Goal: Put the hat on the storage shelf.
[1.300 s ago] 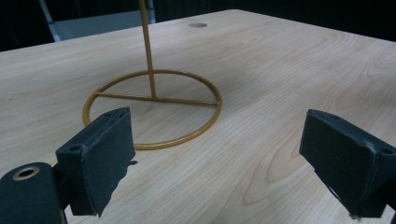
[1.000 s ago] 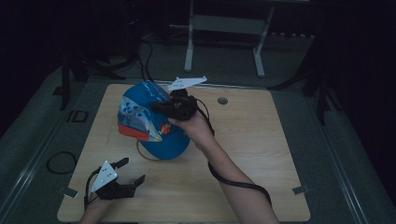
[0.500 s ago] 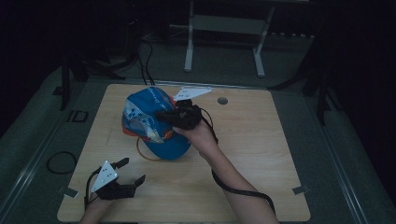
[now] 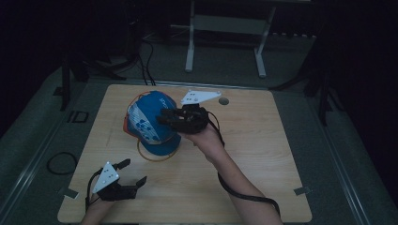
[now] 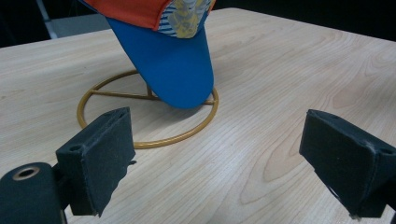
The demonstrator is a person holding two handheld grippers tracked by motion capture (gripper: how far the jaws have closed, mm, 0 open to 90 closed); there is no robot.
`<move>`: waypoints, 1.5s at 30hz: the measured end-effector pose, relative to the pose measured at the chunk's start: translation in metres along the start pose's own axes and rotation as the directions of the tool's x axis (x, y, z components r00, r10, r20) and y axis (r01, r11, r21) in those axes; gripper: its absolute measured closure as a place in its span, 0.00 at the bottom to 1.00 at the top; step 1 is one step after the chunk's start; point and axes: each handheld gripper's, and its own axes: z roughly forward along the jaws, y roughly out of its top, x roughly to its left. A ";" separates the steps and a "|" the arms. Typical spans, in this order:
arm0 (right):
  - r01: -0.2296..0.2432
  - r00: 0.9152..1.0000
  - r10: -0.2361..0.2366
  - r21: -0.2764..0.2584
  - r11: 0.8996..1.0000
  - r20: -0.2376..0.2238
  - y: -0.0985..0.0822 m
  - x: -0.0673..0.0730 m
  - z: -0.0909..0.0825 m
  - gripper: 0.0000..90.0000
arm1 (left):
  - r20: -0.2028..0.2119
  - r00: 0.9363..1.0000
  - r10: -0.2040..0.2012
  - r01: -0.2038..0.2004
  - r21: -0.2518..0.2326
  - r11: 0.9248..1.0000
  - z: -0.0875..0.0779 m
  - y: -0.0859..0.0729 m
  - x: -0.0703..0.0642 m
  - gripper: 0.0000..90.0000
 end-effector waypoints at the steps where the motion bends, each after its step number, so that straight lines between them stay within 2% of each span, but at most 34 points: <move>1: 0.000 1.000 0.000 0.000 1.000 0.000 0.000 0.000 0.000 0.60 | 0.000 1.000 0.001 -0.001 0.002 1.000 0.000 0.000 0.000 0.12; 3: 0.010 1.000 -0.010 0.001 1.000 -0.005 -0.001 0.000 -0.004 0.54 | -0.002 1.000 -0.002 0.002 0.000 1.000 0.000 0.000 0.000 0.12; 4: 0.024 1.000 -0.024 0.006 1.000 0.003 -0.004 0.001 -0.007 0.44 | -0.002 1.000 -0.002 0.002 -0.001 1.000 0.000 0.000 0.000 0.12; 7: 0.027 1.000 -0.027 0.004 1.000 0.001 -0.005 0.001 -0.008 0.42 | -0.001 1.000 0.000 0.000 0.000 1.000 0.000 0.000 0.000 0.12; 8: 0.026 1.000 -0.026 -0.001 1.000 0.002 -0.009 0.000 -0.012 0.34 | -0.002 1.000 -0.001 0.001 0.000 1.000 0.000 0.000 0.000 0.12; 9: 0.011 1.000 -0.011 -0.015 1.000 -0.011 -0.014 -0.001 -0.017 0.30 | 0.000 1.000 -0.001 0.001 -0.001 1.000 0.001 0.000 0.000 0.12; 10: 0.011 1.000 -0.011 -0.015 1.000 -0.011 -0.014 -0.001 -0.017 0.30 | -0.001 1.000 0.000 0.000 0.000 1.000 0.001 0.000 0.000 0.12; 12: 0.019 1.000 -0.019 -0.008 1.000 -0.022 -0.020 -0.001 -0.021 0.20 | -0.002 1.000 -0.001 0.001 0.001 1.000 0.001 0.000 0.000 0.12; 14: 0.030 0.999 -0.030 0.001 1.000 -0.024 -0.027 -0.002 -0.024 0.17 | -0.001 1.000 -0.001 0.001 0.001 1.000 0.001 0.000 0.000 0.12; 15: 0.017 0.999 -0.017 0.012 1.000 -0.038 -0.033 -0.003 -0.026 0.16 | -0.001 1.000 0.001 -0.001 0.003 1.000 0.001 0.000 0.000 0.12; 18: 0.029 0.999 -0.028 0.028 0.999 -0.043 -0.037 -0.003 -0.026 0.15 | -0.003 1.000 -0.002 0.002 0.001 1.000 0.001 0.000 0.000 0.12; 20: 0.045 0.998 -0.042 0.054 0.998 -0.047 -0.051 -0.003 -0.029 0.14 | -0.002 1.000 -0.002 0.002 -0.001 1.000 0.001 0.000 0.000 0.12; 22: 0.051 0.998 -0.049 0.058 0.997 -0.046 -0.054 -0.003 -0.029 0.14 | -0.001 1.000 -0.003 0.003 -0.003 1.000 0.001 0.000 0.000 0.12; 27: 0.072 0.997 -0.071 0.086 0.994 -0.018 -0.075 -0.002 -0.035 0.15 | -0.001 1.000 -0.004 0.004 -0.007 1.000 0.000 -0.001 0.000 0.12; 38: 0.053 0.999 -0.051 0.122 0.991 -0.018 -0.118 -0.011 -0.046 0.15 | 0.002 1.000 -0.002 0.002 -0.006 1.000 0.001 -0.001 0.000 0.12; 45: 0.031 0.999 -0.035 0.130 0.991 0.023 -0.153 -0.021 -0.059 0.15 | 0.000 1.000 -0.007 0.007 -0.009 1.000 0.001 -0.001 0.000 0.12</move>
